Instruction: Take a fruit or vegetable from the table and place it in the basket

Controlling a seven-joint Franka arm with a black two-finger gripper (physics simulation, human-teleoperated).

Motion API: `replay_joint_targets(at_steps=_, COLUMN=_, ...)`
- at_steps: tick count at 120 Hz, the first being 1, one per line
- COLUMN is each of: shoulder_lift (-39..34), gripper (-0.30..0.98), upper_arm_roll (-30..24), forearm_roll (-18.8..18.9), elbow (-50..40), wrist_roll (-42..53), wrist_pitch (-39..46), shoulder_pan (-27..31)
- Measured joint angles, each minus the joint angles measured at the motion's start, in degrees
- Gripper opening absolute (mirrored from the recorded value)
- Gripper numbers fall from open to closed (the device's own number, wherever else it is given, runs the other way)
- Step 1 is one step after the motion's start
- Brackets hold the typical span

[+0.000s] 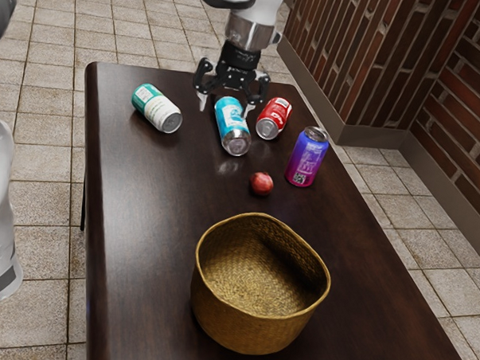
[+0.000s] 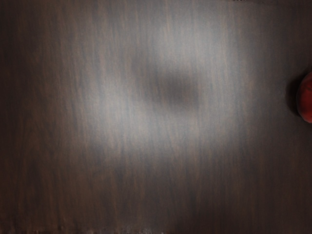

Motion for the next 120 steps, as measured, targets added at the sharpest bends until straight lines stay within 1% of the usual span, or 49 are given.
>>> replay_joint_targets(at_steps=16, shoulder_lift=-0.84, gripper=0.69, upper_arm_roll=-0.54, forearm_roll=-0.44, elbow=-0.6, wrist_roll=-10.74, wrist_pitch=3.87, shoulder_pan=0.15)
replay_joint_targets(at_steps=18, shoulder_lift=-1.14, gripper=0.69, upper_arm_roll=-0.57, forearm_roll=-0.98, elbow=-0.67, wrist_roll=-11.93, wrist_pitch=4.3, shoulder_pan=0.26)
replay_joint_targets(at_steps=21, shoulder_lift=-1.4, gripper=0.69, upper_arm_roll=-0.2, forearm_roll=-2.99, elbow=-1.16, wrist_roll=-13.65, wrist_pitch=4.79, shoulder_pan=0.86)
replay_joint_targets(at_steps=26, shoulder_lift=-0.43, gripper=0.69, upper_arm_roll=1.03, forearm_roll=-7.64, elbow=-1.81, wrist_roll=-16.38, wrist_pitch=5.36, shoulder_pan=1.91)
replay_joint_targets(at_steps=35, shoulder_lift=-0.7, gripper=0.69, upper_arm_roll=2.98, forearm_roll=-14.47, elbow=-1.89, wrist_roll=-21.21, wrist_pitch=5.47, shoulder_pan=1.97)
replay_joint_targets(at_steps=40, shoulder_lift=-1.34, gripper=0.69, upper_arm_roll=3.34, forearm_roll=-17.13, elbow=-1.14, wrist_roll=-23.67, wrist_pitch=5.08, shoulder_pan=0.41)
replay_joint_targets(at_steps=44, shoulder_lift=-1.21, gripper=0.69, upper_arm_roll=3.17, forearm_roll=-18.01, elbow=0.12, wrist_roll=-25.13, wrist_pitch=4.94, shoulder_pan=-1.04)
replay_joint_targets(at_steps=49, shoulder_lift=-0.81, gripper=0.69, upper_arm_roll=1.91, forearm_roll=-15.67, elbow=0.97, wrist_roll=-24.46, wrist_pitch=6.04, shoulder_pan=-1.81)
replay_joint_targets(at_steps=57, shoulder_lift=-0.54, gripper=0.68, upper_arm_roll=0.44, forearm_roll=-12.81, elbow=0.33, wrist_roll=-20.41, wrist_pitch=8.14, shoulder_pan=-2.53)
replay_joint_targets(at_steps=66, shoulder_lift=2.24, gripper=0.68, upper_arm_roll=1.22, forearm_roll=-10.12, elbow=2.63, wrist_roll=-10.32, wrist_pitch=9.68, shoulder_pan=-2.67)
replay_joint_targets(at_steps=78, shoulder_lift=5.03, gripper=0.69, upper_arm_roll=2.4, forearm_roll=-7.29, elbow=3.56, wrist_roll=2.75, wrist_pitch=10.57, shoulder_pan=-7.91)
replay_joint_targets(at_steps=82, shoulder_lift=6.1, gripper=0.69, upper_arm_roll=2.56, forearm_roll=-6.7, elbow=3.12, wrist_roll=6.75, wrist_pitch=10.83, shoulder_pan=-9.58)
replay_joint_targets(at_steps=86, shoulder_lift=5.51, gripper=0.69, upper_arm_roll=2.87, forearm_roll=-6.25, elbow=0.67, wrist_roll=10.58, wrist_pitch=11.36, shoulder_pan=-10.28)
replay_joint_targets(at_steps=93, shoulder_lift=4.86, gripper=0.69, upper_arm_roll=3.4, forearm_roll=-5.69, elbow=-2.56, wrist_roll=16.97, wrist_pitch=12.21, shoulder_pan=-8.32)
replay_joint_targets(at_steps=103, shoulder_lift=5.72, gripper=0.69, upper_arm_roll=4.12, forearm_roll=-5.24, elbow=-3.97, wrist_roll=25.35, wrist_pitch=13.05, shoulder_pan=-5.47)
replay_joint_targets(at_steps=120, shoulder_lift=9.62, gripper=0.69, upper_arm_roll=4.28, forearm_roll=-5.17, elbow=-4.14, wrist_roll=37.2, wrist_pitch=14.14, shoulder_pan=-4.54)
